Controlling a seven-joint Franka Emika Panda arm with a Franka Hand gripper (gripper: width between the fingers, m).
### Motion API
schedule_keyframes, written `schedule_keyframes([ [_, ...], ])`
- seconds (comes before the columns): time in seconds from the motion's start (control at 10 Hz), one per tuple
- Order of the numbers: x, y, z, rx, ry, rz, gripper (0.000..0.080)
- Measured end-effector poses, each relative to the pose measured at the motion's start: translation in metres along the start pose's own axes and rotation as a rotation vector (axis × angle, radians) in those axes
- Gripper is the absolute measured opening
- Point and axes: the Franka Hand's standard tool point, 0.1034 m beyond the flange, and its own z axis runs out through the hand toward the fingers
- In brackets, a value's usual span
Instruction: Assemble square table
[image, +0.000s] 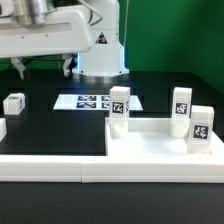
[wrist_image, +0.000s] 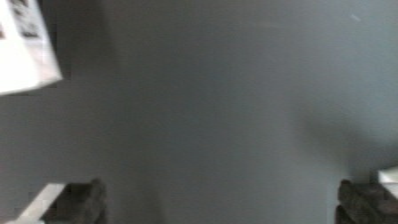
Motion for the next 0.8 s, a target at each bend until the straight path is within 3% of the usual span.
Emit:
schedule_keyframes([
  [0.1, 0.003, 0.029, 0.001, -0.001, -0.083, 0.002, 0.0649],
  [0.2, 0.005, 0.054, 0.013, -0.029, -0.129, -0.002, 0.0649],
  [0.4, 0.002, 0.059, 0.027, -0.007, -0.264, -0.01, 0.0649],
  [0.5, -0.002, 0.053, 0.03, 0.018, -0.326, 0.01, 0.0649],
  [0.8, -0.006, 0.05, 0.032, 0.037, -0.516, 0.006, 0.0649],
])
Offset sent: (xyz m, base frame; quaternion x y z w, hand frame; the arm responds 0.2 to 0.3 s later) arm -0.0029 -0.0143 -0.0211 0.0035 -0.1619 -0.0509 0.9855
